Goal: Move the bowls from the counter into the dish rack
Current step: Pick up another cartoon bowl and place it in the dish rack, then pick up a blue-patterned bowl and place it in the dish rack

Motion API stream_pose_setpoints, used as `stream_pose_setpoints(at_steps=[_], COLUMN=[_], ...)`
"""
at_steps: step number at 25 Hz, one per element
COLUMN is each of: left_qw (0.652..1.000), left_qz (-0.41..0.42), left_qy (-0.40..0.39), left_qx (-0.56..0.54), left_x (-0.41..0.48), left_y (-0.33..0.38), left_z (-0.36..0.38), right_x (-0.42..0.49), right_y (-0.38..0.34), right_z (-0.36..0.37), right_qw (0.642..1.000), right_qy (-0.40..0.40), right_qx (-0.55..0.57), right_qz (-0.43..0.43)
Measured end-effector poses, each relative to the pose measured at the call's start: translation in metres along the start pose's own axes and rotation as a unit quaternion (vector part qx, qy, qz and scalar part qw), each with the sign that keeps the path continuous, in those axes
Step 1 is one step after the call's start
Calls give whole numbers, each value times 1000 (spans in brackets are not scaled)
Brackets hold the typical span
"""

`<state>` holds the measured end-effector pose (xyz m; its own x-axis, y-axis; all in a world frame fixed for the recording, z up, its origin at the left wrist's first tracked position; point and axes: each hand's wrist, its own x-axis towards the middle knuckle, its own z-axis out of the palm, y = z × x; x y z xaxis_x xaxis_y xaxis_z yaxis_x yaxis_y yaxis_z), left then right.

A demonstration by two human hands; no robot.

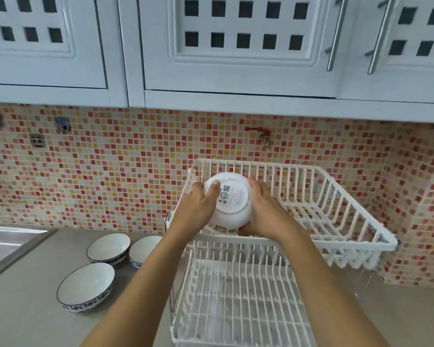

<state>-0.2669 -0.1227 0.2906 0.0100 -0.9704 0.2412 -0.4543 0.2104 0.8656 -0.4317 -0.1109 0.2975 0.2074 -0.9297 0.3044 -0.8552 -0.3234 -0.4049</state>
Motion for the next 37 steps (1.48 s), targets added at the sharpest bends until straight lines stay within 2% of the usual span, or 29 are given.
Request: stream_pose_setpoints(at_steps=[8, 13, 15, 17, 20, 23, 28, 34, 37], left_qw=[998, 993, 990, 989, 988, 986, 971, 951, 935], left_qz=[-7, 71, 88, 102, 107, 77, -16, -152, -202], left_qy=[-6, 99, 110, 110, 107, 102, 79, 7, -20], left_qx=[56, 6, -12, 1, 44, 108, 226, 270, 292], left_x=[0, -20, -24, -26, -30, -35, -45, -59, -61], left_y=[3, 16, 15, 12, -8, -45, -129, -245, -294], left_z=[2, -14, -30, -47, -86, -135, -201, -238, -236], right_x=[3, 0, -2, -6, -7, -1, 20, 36, 42], right_y=[1, -3, -19, -44, -97, -150, -214, -231, -219], right_z=[0, -12, -19, -20, 0, 40, 127, 260, 320], right_qw=[1000, 995, 997, 1000, 996, 989, 988, 994, 992], right_qy=[-18, -65, -37, 12, 55, 77, 78, -49, -82], right_qx=[-22, 9, -6, -7, 53, 100, 94, 98, 80], right_qz=[12, 70, 70, 26, -46, -80, -98, 11, 54])
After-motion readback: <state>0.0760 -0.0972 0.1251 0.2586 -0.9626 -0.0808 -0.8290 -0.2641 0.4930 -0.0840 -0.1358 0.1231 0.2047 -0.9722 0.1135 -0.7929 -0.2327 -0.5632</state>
